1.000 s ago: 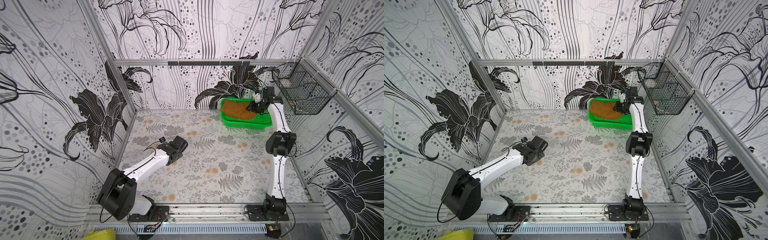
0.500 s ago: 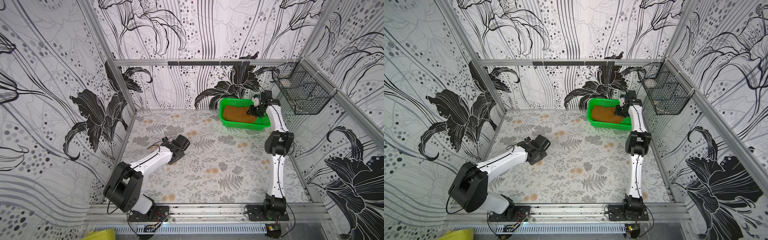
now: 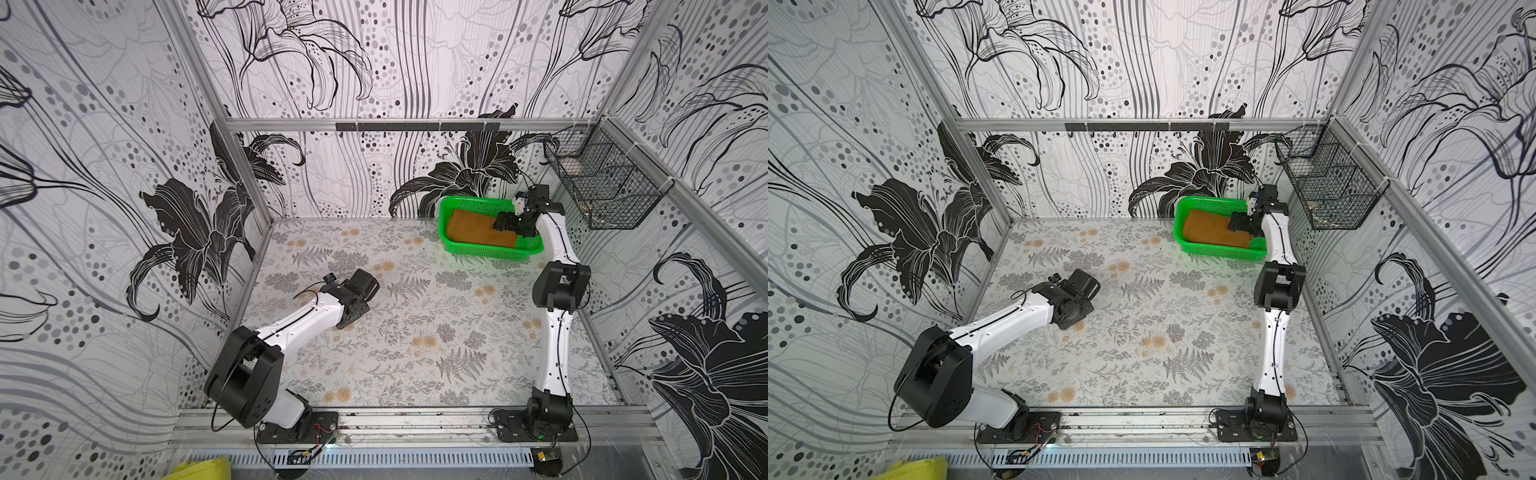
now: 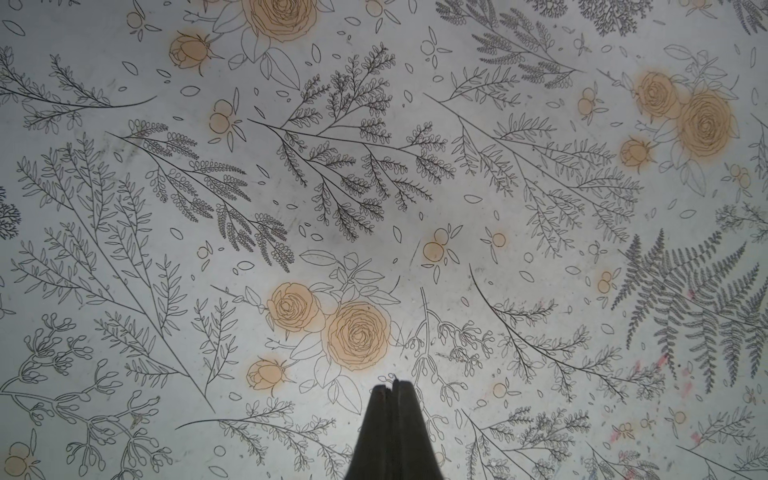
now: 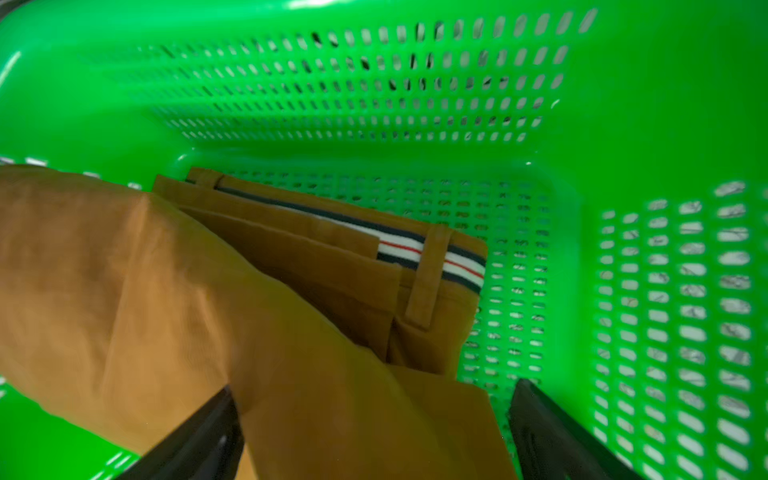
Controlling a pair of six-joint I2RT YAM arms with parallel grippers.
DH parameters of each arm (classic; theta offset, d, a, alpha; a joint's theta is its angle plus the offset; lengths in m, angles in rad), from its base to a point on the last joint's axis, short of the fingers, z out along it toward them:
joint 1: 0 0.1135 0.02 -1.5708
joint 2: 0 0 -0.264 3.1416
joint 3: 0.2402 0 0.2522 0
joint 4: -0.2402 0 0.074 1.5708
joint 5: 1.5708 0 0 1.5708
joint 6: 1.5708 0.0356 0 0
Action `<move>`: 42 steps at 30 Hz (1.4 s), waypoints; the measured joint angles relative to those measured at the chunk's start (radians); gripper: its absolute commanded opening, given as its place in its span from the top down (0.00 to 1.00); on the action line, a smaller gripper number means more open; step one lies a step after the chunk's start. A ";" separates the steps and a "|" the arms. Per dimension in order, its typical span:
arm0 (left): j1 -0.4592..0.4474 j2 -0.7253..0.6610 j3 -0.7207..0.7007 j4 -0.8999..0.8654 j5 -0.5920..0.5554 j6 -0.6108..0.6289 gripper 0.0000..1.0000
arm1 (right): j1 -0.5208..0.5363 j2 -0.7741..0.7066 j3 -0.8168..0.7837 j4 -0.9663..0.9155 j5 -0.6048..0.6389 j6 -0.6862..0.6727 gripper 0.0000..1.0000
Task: Roll up the long pants
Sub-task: Place the long pant in the bin, then reset both arms
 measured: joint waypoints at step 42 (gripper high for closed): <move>0.028 -0.031 0.032 0.089 -0.016 0.059 0.05 | 0.269 -0.544 -0.645 0.465 -0.300 0.059 0.01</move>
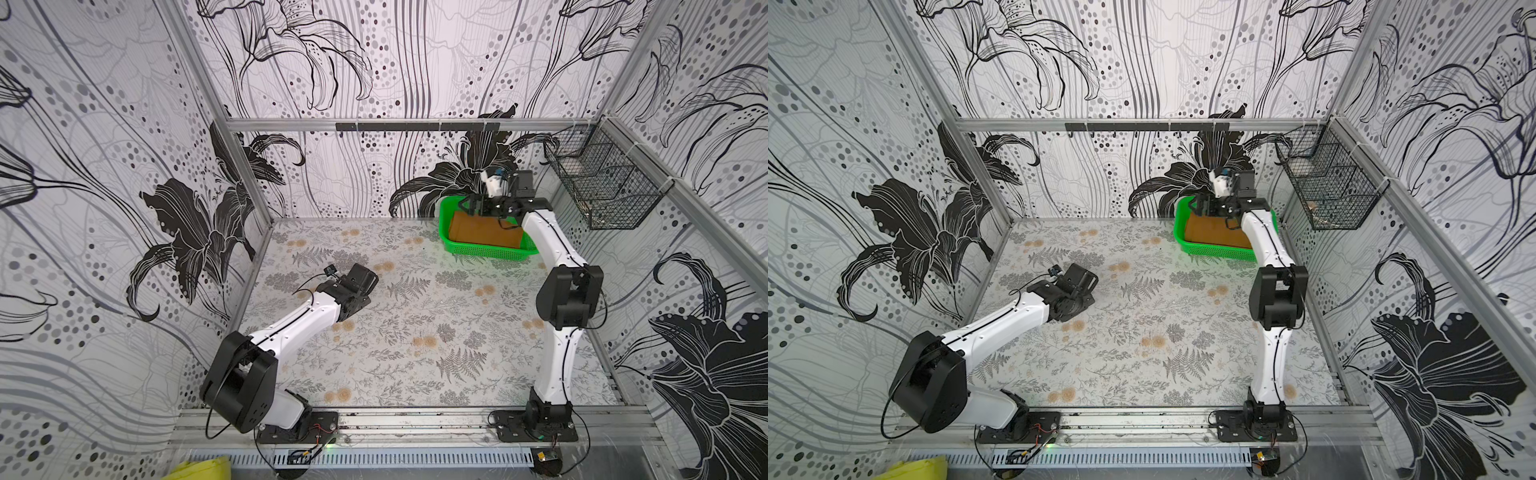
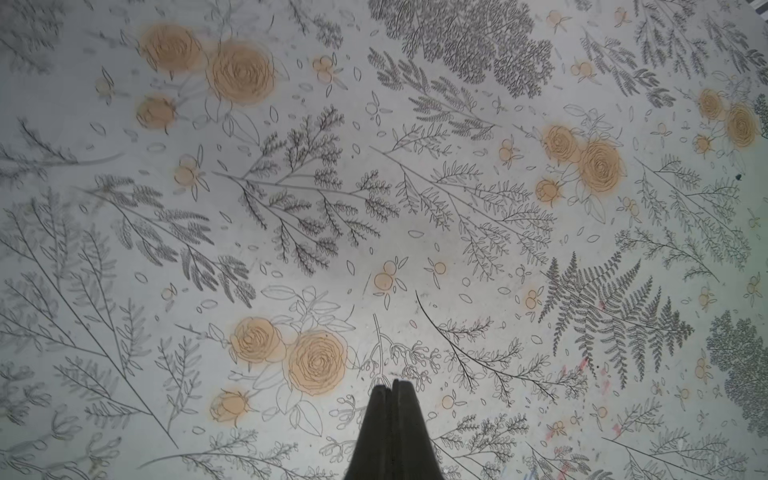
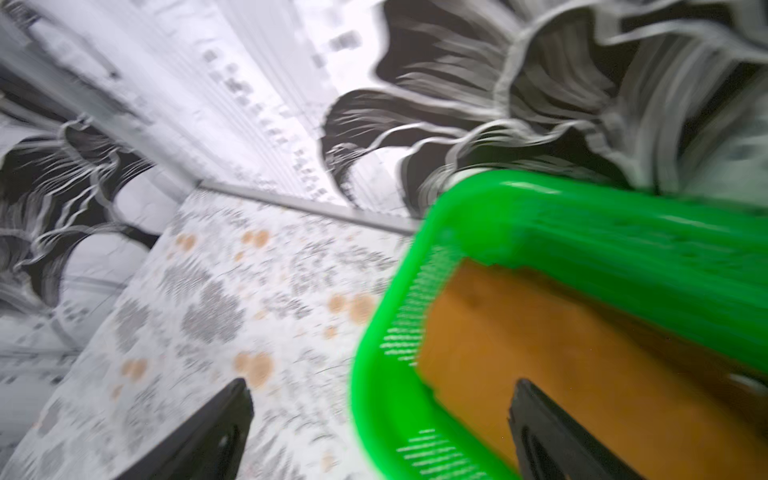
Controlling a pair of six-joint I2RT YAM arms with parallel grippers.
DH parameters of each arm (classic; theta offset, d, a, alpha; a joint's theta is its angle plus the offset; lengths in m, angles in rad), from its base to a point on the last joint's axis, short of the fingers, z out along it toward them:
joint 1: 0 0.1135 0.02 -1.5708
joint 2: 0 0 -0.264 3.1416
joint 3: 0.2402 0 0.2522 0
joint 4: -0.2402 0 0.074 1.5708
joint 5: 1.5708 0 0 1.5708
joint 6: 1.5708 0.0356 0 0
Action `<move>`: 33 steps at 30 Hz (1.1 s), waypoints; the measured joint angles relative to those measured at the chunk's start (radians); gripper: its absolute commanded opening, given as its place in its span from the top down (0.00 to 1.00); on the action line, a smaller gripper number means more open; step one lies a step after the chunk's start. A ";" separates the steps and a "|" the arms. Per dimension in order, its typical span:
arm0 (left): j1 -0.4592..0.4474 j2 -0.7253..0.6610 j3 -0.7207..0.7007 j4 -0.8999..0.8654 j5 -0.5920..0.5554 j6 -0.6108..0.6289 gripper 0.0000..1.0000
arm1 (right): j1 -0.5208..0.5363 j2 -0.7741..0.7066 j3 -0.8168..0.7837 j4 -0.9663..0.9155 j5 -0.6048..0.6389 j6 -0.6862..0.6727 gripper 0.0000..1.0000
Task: Roll up the long pants
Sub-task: Reset both arms
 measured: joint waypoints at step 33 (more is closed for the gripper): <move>0.270 -0.367 -0.732 1.084 -0.435 0.802 0.01 | -0.025 -0.578 -1.645 1.262 0.689 -0.126 0.01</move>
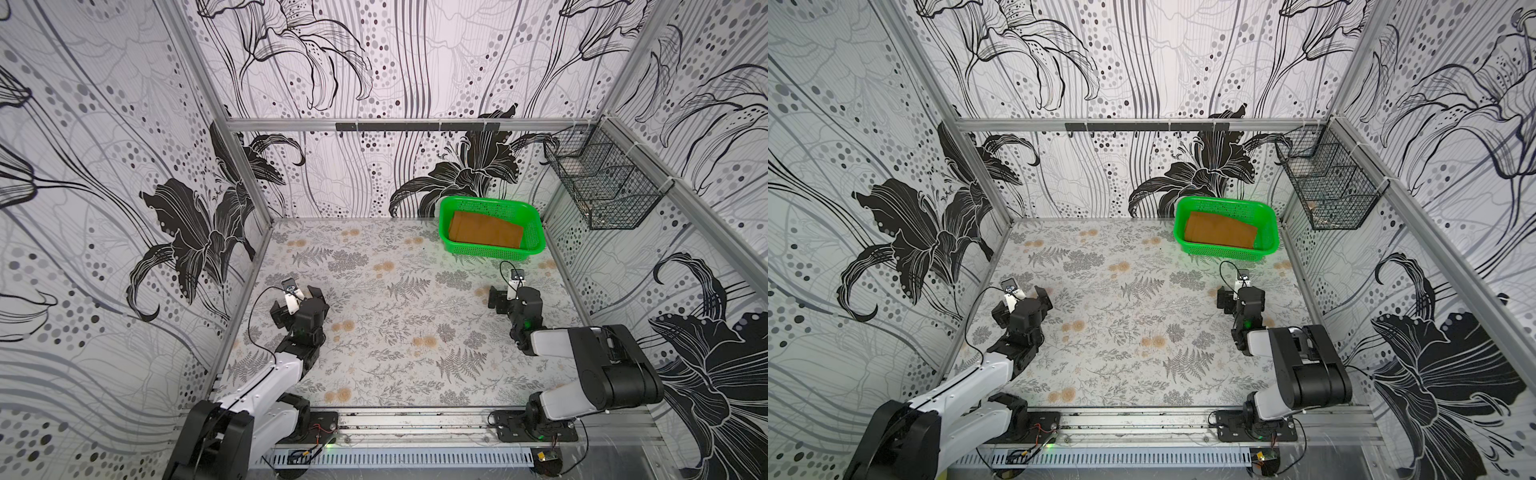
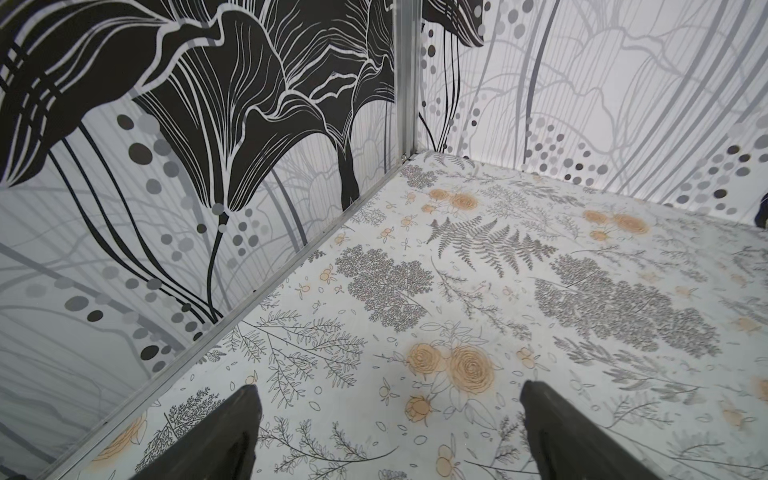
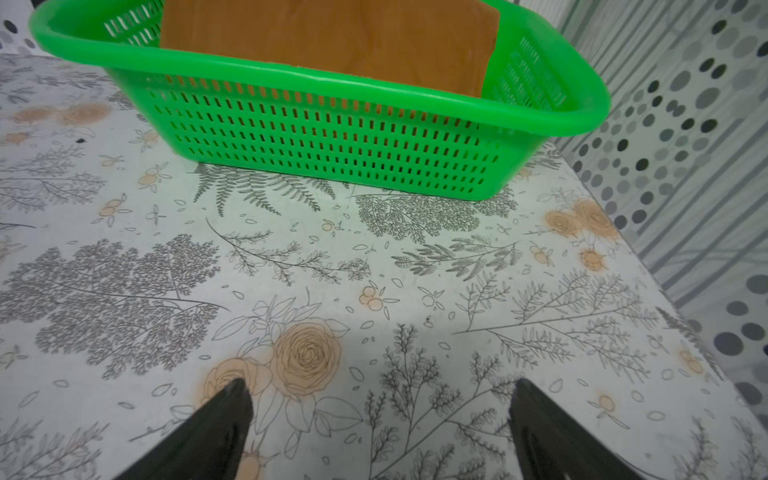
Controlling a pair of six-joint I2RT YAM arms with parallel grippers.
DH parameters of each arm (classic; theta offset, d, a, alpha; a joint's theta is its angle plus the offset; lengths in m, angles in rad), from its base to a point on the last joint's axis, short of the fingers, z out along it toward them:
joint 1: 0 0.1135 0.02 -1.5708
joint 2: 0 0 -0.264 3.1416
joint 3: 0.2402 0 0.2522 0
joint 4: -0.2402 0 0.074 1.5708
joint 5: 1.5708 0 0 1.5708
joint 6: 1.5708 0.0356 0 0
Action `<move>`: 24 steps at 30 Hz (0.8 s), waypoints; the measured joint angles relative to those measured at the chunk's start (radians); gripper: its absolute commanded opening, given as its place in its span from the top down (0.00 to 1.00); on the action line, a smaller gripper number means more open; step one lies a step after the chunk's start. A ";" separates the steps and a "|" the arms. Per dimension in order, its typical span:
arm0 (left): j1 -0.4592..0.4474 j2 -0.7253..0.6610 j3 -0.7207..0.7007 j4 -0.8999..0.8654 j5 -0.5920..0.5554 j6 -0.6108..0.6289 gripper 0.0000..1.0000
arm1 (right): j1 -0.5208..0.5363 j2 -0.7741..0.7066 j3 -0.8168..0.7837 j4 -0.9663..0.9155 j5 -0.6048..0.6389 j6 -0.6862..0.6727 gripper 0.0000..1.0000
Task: Roll up the long pants
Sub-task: Reset both arms
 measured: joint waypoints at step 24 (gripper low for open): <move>0.269 0.457 0.078 0.536 0.523 0.108 0.00 | -0.018 0.001 0.001 0.027 -0.103 -0.003 0.00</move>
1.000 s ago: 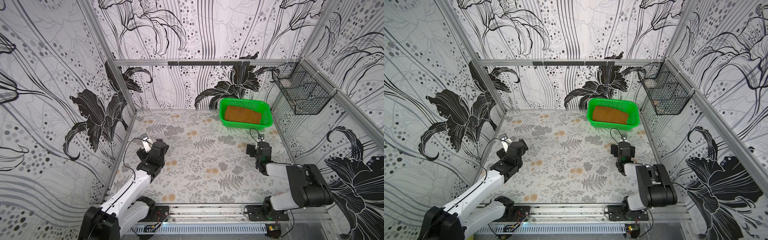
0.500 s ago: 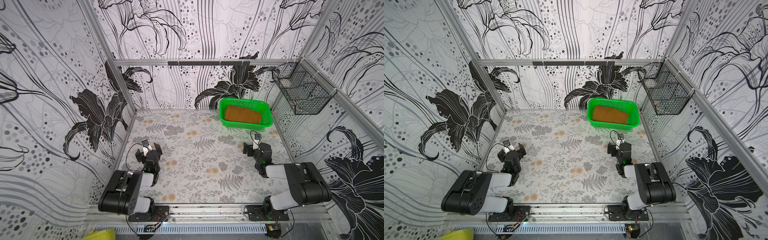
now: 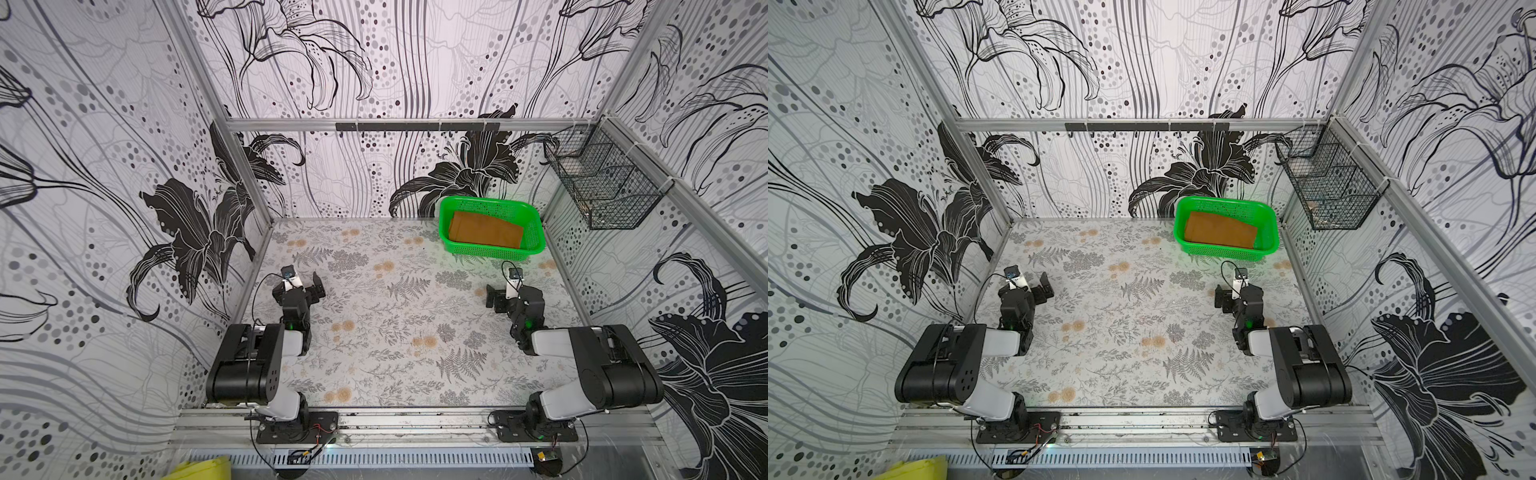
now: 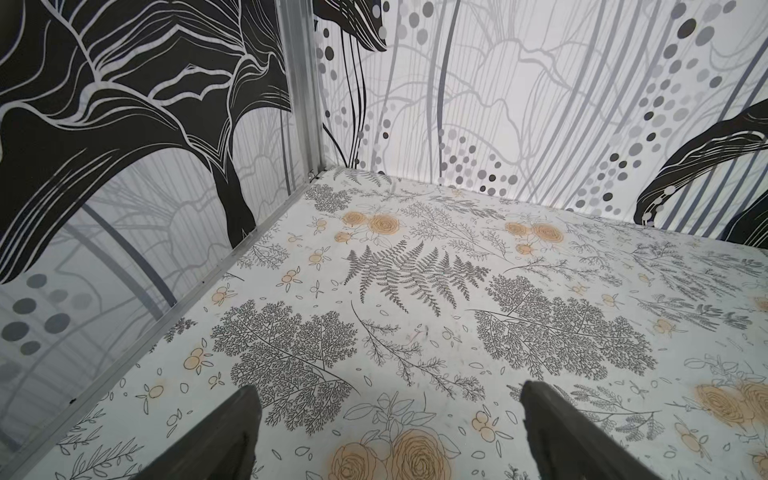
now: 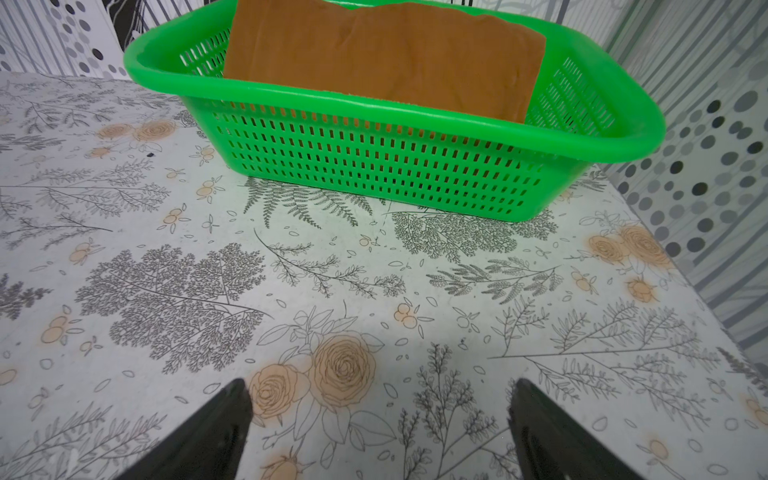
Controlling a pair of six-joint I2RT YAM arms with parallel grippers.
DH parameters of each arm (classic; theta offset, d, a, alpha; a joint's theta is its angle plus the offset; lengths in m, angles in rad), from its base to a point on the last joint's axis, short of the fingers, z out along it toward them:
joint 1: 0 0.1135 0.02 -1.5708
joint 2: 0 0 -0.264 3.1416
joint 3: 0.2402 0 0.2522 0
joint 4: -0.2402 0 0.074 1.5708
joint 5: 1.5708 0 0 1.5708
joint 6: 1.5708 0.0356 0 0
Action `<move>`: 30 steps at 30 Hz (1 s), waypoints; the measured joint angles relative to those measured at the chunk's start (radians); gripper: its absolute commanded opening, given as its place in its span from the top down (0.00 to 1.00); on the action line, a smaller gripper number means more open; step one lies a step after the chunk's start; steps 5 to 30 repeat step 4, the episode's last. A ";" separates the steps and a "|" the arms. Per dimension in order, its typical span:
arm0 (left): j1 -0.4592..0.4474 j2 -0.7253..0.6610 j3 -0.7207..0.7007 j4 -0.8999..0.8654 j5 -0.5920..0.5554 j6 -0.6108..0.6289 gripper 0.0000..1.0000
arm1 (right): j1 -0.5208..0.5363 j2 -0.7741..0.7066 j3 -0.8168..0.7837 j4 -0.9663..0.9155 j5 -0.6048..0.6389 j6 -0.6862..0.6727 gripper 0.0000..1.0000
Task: Roll up the long pants
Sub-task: Reset both arms
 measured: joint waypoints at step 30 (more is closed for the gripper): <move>0.000 0.000 -0.001 -0.023 0.009 -0.003 0.00 | -0.015 0.000 0.002 -0.005 -0.019 0.000 0.00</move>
